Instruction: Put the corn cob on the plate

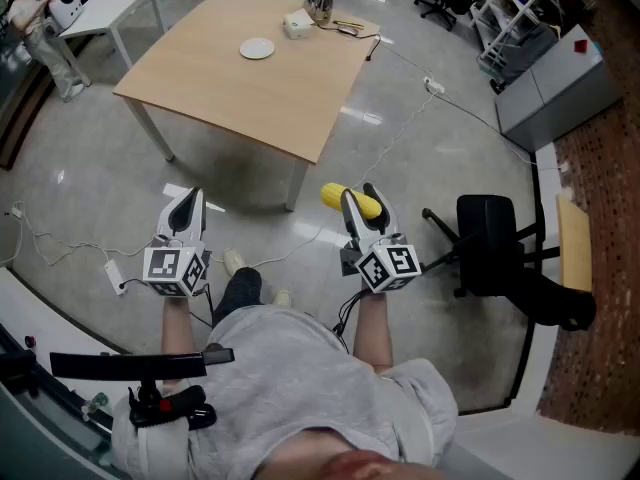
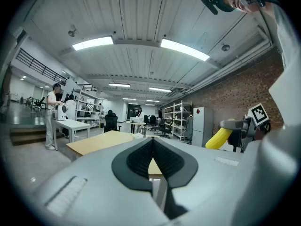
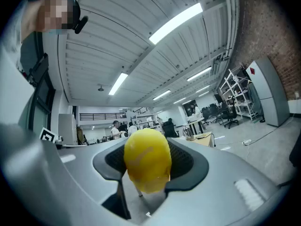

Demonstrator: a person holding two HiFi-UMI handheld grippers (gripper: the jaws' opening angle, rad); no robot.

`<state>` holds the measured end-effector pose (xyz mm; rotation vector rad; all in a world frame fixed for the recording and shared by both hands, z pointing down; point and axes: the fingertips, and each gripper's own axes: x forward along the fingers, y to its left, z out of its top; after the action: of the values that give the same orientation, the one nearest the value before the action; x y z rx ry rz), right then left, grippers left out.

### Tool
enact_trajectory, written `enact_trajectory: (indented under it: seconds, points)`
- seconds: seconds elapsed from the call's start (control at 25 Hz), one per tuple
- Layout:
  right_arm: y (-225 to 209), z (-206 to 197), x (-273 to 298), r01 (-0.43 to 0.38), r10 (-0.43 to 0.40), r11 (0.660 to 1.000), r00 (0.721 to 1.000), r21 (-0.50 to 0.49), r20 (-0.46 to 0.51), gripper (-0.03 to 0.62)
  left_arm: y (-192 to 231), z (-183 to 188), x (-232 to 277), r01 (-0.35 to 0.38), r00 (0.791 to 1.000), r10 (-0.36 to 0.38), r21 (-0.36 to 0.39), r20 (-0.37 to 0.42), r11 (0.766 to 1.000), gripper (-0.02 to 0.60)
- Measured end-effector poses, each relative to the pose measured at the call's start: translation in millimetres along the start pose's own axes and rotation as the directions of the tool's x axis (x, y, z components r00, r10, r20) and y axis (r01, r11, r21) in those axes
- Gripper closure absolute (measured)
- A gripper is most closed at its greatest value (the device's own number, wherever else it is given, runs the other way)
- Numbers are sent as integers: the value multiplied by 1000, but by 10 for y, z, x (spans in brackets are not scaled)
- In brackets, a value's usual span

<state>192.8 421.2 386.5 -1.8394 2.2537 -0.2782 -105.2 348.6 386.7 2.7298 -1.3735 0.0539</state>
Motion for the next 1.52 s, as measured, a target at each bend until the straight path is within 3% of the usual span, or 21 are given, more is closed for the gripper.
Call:
enact_trajectory:
  seconds: [0.2, 0.6, 0.92, 1.28, 1.52]
  points:
    - [5, 22, 92, -24, 24, 999, 1000, 38, 9, 373, 20, -23, 27, -4, 1000, 4, 4, -13, 1000, 561]
    - [78, 86, 247, -61, 61, 998, 998, -18, 7, 373, 96, 77, 13, -33, 999, 33, 24, -3, 999, 561]
    - [12, 36, 592, -96, 96, 995, 995, 1, 4, 375, 226, -24, 166, -60, 998, 61, 27, -19, 998, 561]
    - [8, -25, 1644, -123, 122, 992, 992, -6, -10, 375, 959, 39, 900, -89, 996, 89, 22, -22, 996, 561]
    - [-28, -71, 2514, -99, 99, 995, 995, -14, -28, 375, 1576, 51, 1533, -52, 997, 53, 20, -55, 998, 561]
